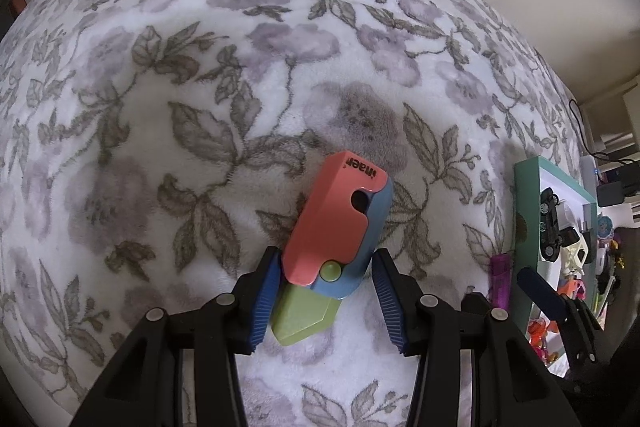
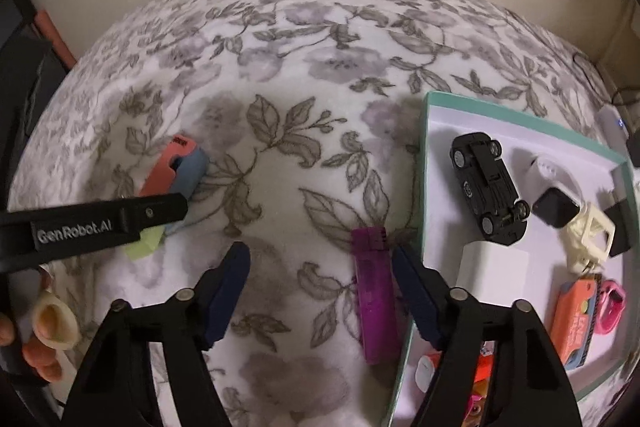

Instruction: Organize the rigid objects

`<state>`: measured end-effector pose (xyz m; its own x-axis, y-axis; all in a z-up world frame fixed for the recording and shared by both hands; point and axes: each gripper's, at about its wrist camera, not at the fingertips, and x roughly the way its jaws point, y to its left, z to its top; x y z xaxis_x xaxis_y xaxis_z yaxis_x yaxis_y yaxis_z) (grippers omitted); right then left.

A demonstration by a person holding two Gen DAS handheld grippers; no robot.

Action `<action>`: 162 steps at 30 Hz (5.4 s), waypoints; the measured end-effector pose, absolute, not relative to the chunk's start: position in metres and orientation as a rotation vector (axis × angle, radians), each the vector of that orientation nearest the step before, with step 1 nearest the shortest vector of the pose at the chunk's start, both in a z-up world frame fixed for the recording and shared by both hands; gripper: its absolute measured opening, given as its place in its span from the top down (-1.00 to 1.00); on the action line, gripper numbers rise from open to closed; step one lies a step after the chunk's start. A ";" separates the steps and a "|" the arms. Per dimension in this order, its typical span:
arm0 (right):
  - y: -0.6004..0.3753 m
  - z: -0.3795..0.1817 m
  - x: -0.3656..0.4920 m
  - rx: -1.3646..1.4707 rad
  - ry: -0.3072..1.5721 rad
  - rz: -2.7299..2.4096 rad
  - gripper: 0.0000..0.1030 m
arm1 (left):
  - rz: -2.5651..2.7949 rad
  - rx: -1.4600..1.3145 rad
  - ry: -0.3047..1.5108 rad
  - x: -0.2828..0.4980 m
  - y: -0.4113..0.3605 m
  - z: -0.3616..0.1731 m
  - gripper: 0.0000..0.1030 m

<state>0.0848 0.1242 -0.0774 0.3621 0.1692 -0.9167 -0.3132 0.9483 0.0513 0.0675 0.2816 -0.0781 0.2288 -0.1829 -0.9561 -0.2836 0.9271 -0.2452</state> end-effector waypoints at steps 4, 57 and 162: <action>0.134 -0.083 0.083 -0.232 1.150 0.290 -0.42 | 0.071 -0.419 1.349 0.067 0.284 -0.078 0.01; 0.079 -0.056 0.029 -0.060 1.195 0.275 0.62 | 0.111 -0.312 1.330 0.049 0.258 -0.067 0.07; 0.114 -0.086 0.001 -0.200 1.263 0.319 0.21 | 0.078 -0.254 1.413 0.002 0.241 -0.077 0.03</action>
